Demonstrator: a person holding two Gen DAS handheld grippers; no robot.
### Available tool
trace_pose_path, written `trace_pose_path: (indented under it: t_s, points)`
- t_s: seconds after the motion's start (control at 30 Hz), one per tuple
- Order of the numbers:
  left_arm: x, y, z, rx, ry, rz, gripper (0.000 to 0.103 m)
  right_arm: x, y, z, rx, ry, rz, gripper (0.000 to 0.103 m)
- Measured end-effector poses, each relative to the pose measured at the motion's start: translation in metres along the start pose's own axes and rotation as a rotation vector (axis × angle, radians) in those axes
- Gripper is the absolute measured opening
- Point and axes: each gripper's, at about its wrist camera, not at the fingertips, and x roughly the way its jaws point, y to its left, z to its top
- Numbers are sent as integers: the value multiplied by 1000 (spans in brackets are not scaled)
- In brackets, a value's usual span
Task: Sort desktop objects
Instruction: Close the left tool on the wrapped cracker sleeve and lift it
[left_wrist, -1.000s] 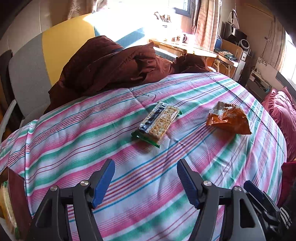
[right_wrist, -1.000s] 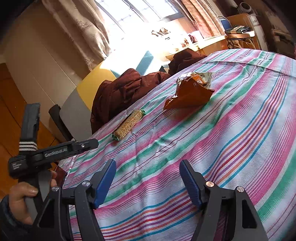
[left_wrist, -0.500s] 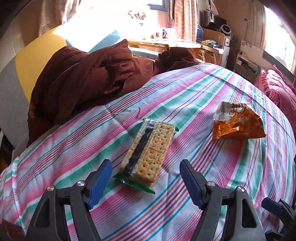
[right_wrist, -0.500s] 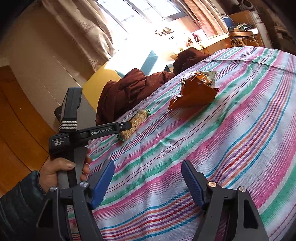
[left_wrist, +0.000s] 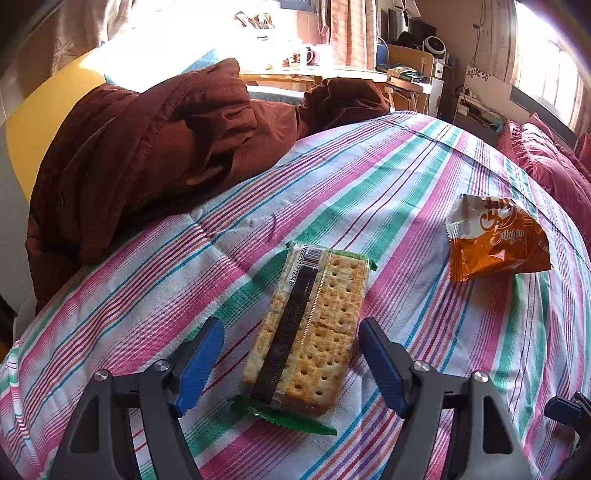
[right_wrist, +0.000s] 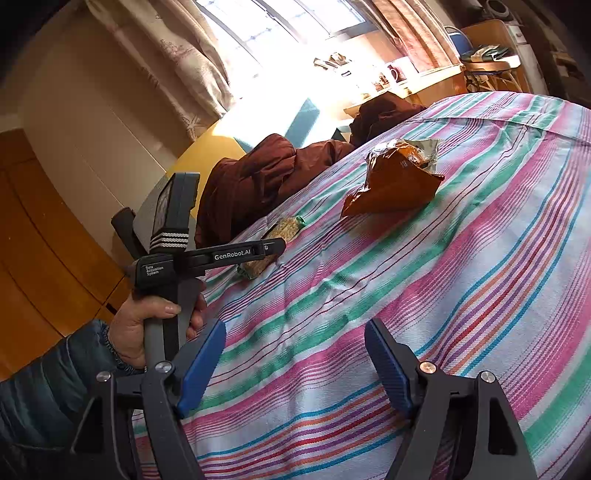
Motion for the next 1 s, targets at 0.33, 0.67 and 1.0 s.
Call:
trace_pose_path:
  t_s: [0.33,0.67,1.0]
  points:
    - [6,-6,-2,-12,-8,23,52,2,2,0,-9,8,-14,79]
    - [-25,-5,-41,-127,3,78,52,3,2,1,-11,12,-19,79]
    - [-85,-5,-115,-221,7,144,52,3,3,0,-17,19,-27,79]
